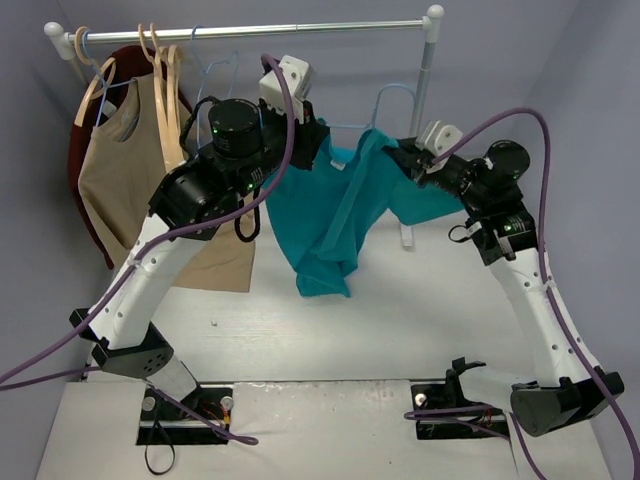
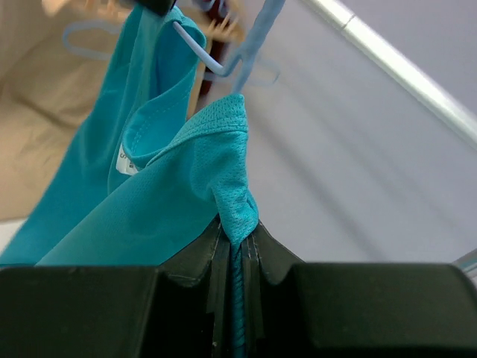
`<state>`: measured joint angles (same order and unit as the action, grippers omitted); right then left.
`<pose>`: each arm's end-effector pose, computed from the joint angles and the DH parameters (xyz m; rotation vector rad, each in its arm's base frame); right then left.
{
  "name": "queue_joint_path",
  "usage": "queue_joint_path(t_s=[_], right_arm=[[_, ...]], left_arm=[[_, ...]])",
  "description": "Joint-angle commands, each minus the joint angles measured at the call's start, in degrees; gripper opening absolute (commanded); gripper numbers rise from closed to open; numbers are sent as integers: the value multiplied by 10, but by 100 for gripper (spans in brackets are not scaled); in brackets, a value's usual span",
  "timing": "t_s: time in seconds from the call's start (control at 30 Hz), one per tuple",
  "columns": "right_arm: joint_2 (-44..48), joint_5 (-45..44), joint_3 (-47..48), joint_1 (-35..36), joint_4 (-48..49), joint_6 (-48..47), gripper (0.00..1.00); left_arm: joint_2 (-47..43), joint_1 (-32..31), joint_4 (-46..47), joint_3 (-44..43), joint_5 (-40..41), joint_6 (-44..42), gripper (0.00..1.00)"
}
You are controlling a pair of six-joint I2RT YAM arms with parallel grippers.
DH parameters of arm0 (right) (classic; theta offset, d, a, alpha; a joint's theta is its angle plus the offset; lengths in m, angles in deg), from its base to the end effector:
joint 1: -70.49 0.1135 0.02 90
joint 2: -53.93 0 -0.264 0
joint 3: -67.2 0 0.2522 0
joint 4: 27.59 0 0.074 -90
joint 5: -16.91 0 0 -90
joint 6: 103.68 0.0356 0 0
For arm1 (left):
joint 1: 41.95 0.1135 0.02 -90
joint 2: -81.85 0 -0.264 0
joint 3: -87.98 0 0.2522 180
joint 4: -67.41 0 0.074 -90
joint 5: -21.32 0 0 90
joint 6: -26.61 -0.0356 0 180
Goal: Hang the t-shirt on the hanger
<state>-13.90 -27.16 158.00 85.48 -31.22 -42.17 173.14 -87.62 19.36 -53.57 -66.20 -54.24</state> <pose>0.2308 0.0883 0.4891 -1.0681 0.8163 0.2942 0.2084 -0.2111 0.5756 0.4604 1.5087 -0.7242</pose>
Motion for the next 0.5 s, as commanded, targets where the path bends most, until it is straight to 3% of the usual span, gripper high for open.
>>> queue_joint_path(t_s=[0.0,0.17,0.33,0.47], right_arm=[[-5,14,64,-2,139,41,0],[-15,35,77,-1,147,61,0],[34,31,-58,-1,183,85,0],[62,25,-135,-1,195,106,0]], left_arm=[[-4,-14,24,-62,-11,-20,0],[-14,-14,26,-49,-9,-21,0],[-57,-14,61,54,-6,-8,0],[-61,-14,41,57,-6,-14,3]])
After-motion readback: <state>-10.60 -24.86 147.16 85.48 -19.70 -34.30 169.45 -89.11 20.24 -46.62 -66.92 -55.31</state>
